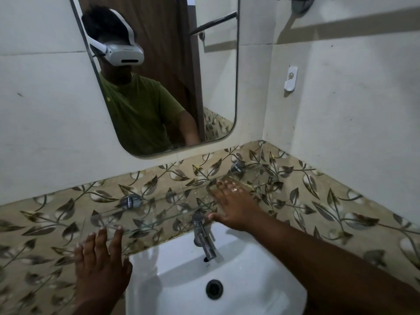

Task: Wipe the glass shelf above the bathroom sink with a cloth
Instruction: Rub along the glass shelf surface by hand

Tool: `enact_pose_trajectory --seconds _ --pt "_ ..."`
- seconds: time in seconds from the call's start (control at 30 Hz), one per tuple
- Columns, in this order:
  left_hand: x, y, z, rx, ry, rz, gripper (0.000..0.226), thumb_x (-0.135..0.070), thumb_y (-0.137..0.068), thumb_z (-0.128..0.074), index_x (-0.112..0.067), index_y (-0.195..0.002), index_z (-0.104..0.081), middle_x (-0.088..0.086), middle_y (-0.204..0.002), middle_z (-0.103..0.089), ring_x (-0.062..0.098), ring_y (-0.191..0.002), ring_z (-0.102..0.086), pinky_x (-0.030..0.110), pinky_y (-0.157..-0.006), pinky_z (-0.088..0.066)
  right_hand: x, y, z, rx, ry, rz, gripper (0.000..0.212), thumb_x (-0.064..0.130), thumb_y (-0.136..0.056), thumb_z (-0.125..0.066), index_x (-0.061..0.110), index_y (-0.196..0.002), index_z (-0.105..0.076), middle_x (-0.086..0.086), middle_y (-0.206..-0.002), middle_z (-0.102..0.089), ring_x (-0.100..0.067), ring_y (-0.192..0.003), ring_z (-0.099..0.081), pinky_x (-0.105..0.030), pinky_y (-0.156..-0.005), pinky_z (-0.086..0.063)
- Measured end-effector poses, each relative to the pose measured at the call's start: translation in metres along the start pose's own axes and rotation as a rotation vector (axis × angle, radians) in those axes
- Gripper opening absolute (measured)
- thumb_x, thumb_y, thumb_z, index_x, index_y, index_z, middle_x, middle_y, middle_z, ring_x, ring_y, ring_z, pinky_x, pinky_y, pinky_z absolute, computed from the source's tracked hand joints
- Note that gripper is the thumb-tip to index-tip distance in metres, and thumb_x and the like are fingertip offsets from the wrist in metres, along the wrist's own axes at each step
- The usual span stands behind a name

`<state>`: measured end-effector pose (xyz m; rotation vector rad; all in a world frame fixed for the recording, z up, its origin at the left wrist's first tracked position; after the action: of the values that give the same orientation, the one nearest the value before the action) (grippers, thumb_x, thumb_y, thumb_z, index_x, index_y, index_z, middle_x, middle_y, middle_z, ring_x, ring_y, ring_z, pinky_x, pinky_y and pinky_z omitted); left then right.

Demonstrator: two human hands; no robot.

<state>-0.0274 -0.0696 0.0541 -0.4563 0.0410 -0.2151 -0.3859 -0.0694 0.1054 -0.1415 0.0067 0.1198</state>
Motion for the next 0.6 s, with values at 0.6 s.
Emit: enact_pose_trajectory --seconds 0.6 --pt "-0.001 -0.001 -0.001 0.12 0.04 -0.016 0.088 -0.047 -0.068 -0.044 -0.013 -0.15 -0.04 0.032 -0.146 -0.043 0.056 -0.135 -0.036 0.057 -0.123 -0.002 0.068 -0.037 -0.004 -0.166 -0.017 -0.077 0.097 0.083 -0.089 -0.005 0.02 -0.148 -0.047 -0.011 -0.155 -0.044 -0.035 -0.144 -0.037 -0.049 -0.116 -0.029"
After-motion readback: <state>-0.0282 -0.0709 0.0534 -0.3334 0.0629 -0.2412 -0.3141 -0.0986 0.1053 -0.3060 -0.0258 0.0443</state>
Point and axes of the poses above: each hand's wrist, its own y-axis away from the middle knuckle, its own z-axis out of the back of the hand, x = y × z, the point moved 6 cm from there along -y, towards the middle knuckle
